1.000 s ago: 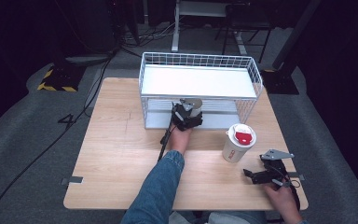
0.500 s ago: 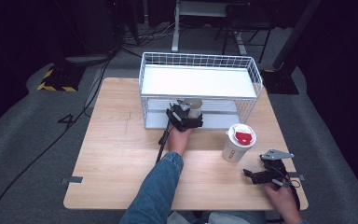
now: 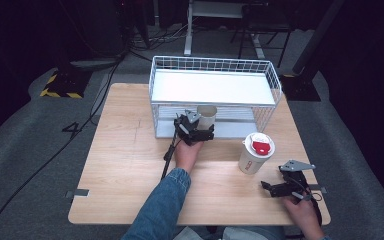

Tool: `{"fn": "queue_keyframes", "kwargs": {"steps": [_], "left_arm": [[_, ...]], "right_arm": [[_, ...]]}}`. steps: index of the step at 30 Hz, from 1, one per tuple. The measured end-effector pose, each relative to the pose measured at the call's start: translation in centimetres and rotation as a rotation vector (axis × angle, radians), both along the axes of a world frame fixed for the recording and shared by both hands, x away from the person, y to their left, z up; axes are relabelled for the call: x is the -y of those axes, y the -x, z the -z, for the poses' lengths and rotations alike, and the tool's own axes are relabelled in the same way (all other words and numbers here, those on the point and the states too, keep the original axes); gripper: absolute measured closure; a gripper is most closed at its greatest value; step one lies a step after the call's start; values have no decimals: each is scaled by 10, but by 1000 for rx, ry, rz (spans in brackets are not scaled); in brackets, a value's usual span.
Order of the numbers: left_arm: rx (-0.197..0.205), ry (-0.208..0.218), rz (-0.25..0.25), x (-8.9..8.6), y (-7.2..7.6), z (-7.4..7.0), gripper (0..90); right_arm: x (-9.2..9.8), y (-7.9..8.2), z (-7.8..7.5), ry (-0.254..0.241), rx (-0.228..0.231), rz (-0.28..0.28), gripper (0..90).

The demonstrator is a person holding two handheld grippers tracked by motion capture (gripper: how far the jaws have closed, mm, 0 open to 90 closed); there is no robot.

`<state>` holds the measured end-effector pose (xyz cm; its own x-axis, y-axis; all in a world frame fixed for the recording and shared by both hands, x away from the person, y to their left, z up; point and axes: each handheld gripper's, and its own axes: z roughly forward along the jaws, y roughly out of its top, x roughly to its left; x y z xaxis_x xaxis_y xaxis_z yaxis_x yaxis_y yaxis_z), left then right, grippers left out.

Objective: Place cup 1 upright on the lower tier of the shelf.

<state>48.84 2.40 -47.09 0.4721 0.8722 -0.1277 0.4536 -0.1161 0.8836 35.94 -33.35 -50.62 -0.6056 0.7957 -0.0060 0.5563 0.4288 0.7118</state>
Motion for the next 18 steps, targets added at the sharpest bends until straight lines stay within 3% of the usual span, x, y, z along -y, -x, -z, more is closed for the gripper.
{"fn": "queue_keyframes", "kwargs": {"steps": [4,7,18], "left_arm": [[-9,-8,12,-5,8,-6,0],[16,-14,13,-10,16,-12,0],[40,-9,41,-32,41,-37,0]], "right_arm": [[0,0,0,1,1,-2,4],[0,0,0,1,1,-2,5],[0,0,0,1,1,-2,4]]}}
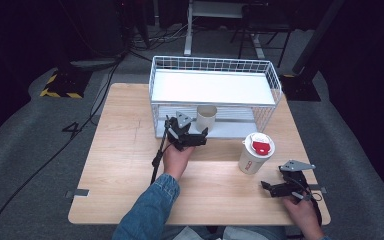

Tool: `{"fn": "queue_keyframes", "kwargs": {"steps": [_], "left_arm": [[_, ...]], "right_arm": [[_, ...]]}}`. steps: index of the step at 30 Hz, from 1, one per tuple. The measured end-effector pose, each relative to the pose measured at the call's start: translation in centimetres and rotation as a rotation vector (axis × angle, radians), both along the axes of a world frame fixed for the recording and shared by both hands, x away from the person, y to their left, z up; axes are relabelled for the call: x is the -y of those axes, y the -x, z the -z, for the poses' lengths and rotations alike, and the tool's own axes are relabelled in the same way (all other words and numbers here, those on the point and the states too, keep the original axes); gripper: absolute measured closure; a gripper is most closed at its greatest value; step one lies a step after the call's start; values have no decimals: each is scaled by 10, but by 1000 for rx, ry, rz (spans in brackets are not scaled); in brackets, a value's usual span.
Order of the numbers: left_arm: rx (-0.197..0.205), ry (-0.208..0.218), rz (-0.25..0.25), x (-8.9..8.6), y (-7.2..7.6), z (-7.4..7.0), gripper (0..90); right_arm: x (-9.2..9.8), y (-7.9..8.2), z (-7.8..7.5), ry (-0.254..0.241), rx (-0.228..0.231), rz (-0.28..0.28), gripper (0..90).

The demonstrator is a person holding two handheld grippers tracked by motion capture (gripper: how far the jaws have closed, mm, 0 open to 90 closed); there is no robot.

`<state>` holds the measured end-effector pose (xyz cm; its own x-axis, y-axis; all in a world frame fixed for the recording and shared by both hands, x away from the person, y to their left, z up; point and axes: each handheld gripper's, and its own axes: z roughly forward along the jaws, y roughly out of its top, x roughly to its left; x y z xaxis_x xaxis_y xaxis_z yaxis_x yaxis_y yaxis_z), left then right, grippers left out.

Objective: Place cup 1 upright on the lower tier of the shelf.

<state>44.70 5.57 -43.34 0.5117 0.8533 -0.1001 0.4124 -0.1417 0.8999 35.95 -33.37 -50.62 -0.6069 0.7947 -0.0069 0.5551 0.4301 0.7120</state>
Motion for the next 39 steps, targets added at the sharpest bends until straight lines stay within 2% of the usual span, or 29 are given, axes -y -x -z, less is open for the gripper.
{"fn": "queue_keyframes", "kwargs": {"steps": [8,12,18,21,25,29,34,36,39], "left_arm": [[-4,8,26,-16,17,-11,0],[-18,-18,44,-25,27,-17,0],[3,-44,47,-43,43,-24,0],[-17,-68,70,-49,51,-23,0],[-23,-54,86,-59,65,-19,0],[-19,-45,76,-70,78,-16,0],[-13,-114,77,-77,95,-12,1],[-2,-127,67,-77,101,-10,4],[-8,-140,85,-77,108,-10,6]], "right_arm": [[0,0,0,0,0,0,4],[-1,-1,0,1,0,5,5],[-1,-1,0,1,0,5,5],[-1,-1,0,3,0,6,5],[-1,-1,0,2,-1,11,5],[-1,-1,0,2,-1,12,4],[-2,-2,0,1,-2,15,4],[-2,-2,0,1,-2,14,4],[-2,-2,0,1,-2,15,5]]}}
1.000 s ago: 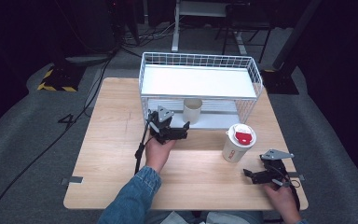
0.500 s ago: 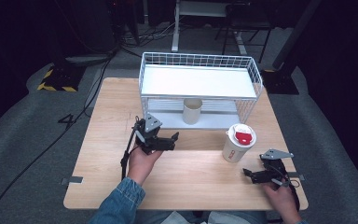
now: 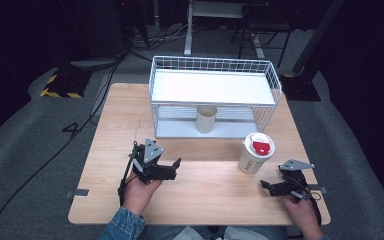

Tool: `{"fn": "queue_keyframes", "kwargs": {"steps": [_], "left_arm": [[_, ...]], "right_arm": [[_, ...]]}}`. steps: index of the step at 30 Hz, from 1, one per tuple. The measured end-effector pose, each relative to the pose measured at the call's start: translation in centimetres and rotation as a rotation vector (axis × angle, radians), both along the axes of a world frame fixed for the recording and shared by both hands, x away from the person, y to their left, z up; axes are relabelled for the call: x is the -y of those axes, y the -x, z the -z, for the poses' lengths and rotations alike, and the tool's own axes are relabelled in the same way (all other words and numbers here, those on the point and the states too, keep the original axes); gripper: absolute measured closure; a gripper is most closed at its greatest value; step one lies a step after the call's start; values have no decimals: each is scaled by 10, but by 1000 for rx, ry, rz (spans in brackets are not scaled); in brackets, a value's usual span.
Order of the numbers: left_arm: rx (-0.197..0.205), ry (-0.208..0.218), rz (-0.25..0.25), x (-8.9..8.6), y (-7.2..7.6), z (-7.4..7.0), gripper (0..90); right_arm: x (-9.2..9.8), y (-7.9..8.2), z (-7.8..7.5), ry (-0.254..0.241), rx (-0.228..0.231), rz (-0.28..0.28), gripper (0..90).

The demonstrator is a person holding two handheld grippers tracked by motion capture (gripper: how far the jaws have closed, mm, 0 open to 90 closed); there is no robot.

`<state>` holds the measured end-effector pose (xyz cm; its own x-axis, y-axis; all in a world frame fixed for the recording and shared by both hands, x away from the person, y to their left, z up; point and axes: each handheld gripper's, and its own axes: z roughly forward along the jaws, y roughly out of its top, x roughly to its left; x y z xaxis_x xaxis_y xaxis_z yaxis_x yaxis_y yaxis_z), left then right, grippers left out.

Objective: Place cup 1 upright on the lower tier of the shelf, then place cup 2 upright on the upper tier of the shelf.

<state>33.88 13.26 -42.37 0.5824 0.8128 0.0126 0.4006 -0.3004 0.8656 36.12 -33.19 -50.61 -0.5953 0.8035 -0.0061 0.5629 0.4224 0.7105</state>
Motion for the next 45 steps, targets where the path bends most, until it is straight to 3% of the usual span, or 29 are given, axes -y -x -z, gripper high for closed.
{"fn": "queue_keyframes", "kwargs": {"steps": [4,11,17,22,25,32,37,40,42,45], "left_arm": [[-8,-11,14,-2,7,3,6],[-95,9,2,-16,14,25,8],[-150,-36,4,-25,17,37,8],[-169,-85,-8,-31,17,45,8],[-195,-81,-27,-36,18,51,8],[-245,-139,-40,-44,16,63,8],[-256,-193,-39,-47,12,69,13],[-292,-208,-24,-48,9,73,22],[-324,-191,3,-48,7,76,43],[-320,-187,12,-49,6,77,36]], "right_arm": [[0,0,0,0,-1,-1,5],[-1,-3,0,-2,-2,-24,11],[0,-3,0,-4,-2,-35,11],[3,-7,0,1,-3,-43,3],[3,-7,0,-1,-3,-48,1],[3,-7,0,5,1,-53,5],[3,-5,0,2,1,-47,9],[3,-5,0,0,0,-39,9],[2,-4,0,1,-1,-28,8],[2,-3,-1,2,-9,-29,7]]}}
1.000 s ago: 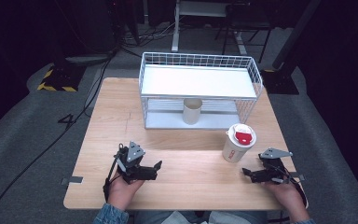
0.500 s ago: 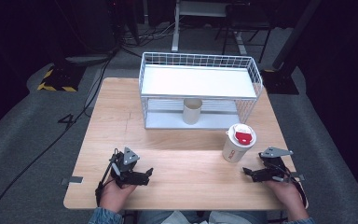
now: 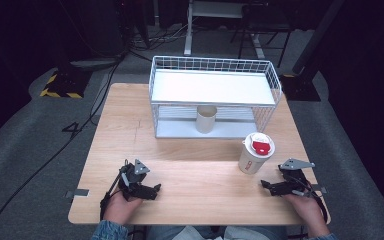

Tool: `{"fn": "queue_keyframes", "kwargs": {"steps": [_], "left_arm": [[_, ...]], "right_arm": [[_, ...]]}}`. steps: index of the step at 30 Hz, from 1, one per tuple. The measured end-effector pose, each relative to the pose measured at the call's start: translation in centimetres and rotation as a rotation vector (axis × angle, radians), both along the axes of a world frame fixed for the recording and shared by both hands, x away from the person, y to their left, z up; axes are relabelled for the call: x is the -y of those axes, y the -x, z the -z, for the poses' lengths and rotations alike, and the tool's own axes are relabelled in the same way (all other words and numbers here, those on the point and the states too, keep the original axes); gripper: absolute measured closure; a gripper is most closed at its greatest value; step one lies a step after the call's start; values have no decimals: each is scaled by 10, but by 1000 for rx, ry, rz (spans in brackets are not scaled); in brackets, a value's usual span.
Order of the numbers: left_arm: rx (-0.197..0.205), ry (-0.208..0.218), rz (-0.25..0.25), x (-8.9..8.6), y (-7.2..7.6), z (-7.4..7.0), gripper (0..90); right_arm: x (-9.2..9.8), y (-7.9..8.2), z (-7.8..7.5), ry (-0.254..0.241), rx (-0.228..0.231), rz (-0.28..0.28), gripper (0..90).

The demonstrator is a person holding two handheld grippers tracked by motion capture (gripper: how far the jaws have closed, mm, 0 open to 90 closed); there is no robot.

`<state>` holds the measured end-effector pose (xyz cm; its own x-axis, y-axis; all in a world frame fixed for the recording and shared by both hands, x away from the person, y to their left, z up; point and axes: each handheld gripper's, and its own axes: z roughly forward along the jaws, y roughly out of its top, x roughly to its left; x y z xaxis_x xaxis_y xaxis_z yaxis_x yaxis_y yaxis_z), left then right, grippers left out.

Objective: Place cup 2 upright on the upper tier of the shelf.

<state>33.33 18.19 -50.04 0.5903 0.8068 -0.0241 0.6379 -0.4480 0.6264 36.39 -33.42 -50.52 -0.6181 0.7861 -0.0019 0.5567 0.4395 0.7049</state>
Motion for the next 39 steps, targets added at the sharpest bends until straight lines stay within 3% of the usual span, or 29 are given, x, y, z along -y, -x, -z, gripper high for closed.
{"fn": "queue_keyframes", "kwargs": {"steps": [7,23,39], "left_arm": [[43,18,35,-7,-1,5,0],[39,23,22,-6,-3,5,0],[41,26,-13,-3,-9,5,3]], "right_arm": [[3,2,0,0,-1,-27,9],[9,4,-4,23,-3,-17,22],[14,12,-25,-10,28,-41,24]]}}
